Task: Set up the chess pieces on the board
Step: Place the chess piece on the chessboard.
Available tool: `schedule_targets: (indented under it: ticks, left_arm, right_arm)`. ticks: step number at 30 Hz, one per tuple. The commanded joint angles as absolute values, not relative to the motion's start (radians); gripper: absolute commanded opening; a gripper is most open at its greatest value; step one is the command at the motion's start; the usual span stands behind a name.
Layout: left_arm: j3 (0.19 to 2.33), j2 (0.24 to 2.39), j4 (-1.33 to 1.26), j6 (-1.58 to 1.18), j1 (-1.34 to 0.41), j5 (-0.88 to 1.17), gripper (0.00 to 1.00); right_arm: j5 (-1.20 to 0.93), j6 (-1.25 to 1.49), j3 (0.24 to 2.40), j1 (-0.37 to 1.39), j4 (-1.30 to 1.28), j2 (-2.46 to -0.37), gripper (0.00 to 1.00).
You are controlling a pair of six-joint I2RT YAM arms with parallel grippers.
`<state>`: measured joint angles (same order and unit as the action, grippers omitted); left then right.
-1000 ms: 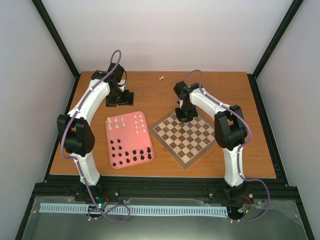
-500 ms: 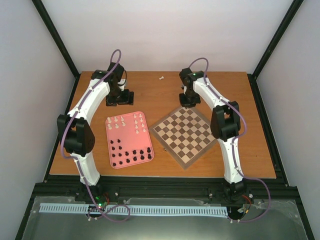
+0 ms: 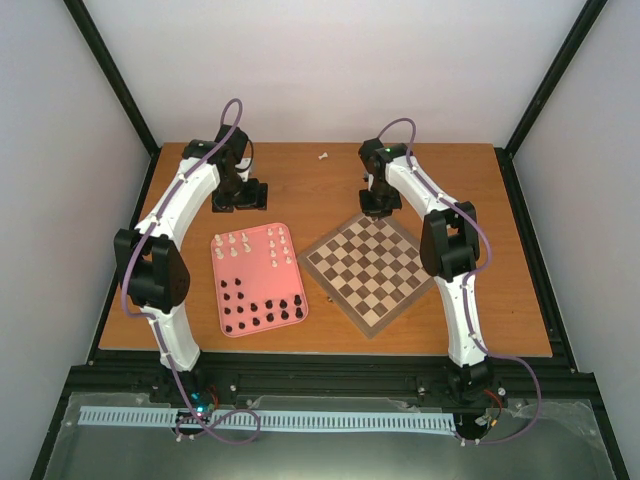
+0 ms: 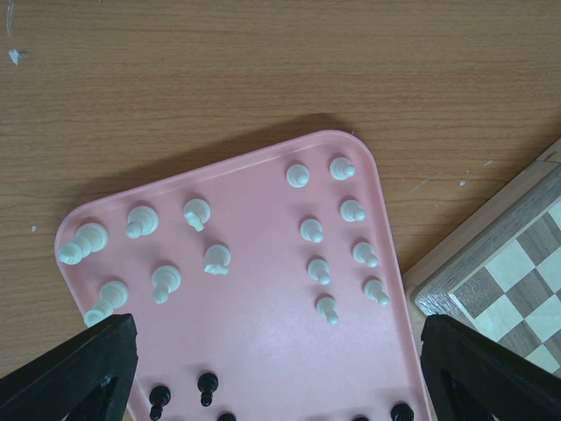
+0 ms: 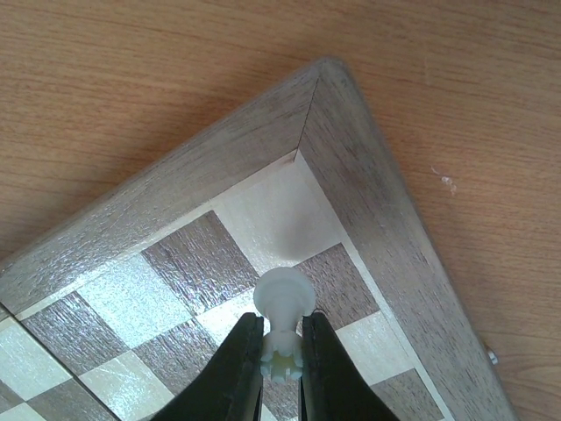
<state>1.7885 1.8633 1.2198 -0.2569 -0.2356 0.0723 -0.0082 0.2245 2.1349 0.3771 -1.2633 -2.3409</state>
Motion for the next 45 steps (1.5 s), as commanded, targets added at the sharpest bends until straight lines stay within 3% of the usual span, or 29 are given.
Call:
schedule_targets:
  ticks: [1, 33, 39, 45]
  left_arm:
    - [1.823, 1.868, 1.216, -0.241, -0.232, 0.078, 0.91]
    - [1.829, 1.886, 1.218, -0.239, -0.231, 0.086, 0.91]
    - [1.831, 1.889, 1.218, -0.239, -0.232, 0.089, 0.90]
    - [1.832, 1.892, 1.218, -0.239, -0.232, 0.090, 0.90]
  right_arm:
    - [0.006, 0.213, 2.161, 0.379, -1.254, -2.362, 0.08]
    - [0.005, 0.218, 2.178, 0.377, -1.220, -2.421, 0.11]
    - [0.014, 0.219, 2.178, 0.377, -1.222, -2.418, 0.19]
    - [0.010, 0.211, 2.177, 0.377, -1.225, -2.404, 0.36]
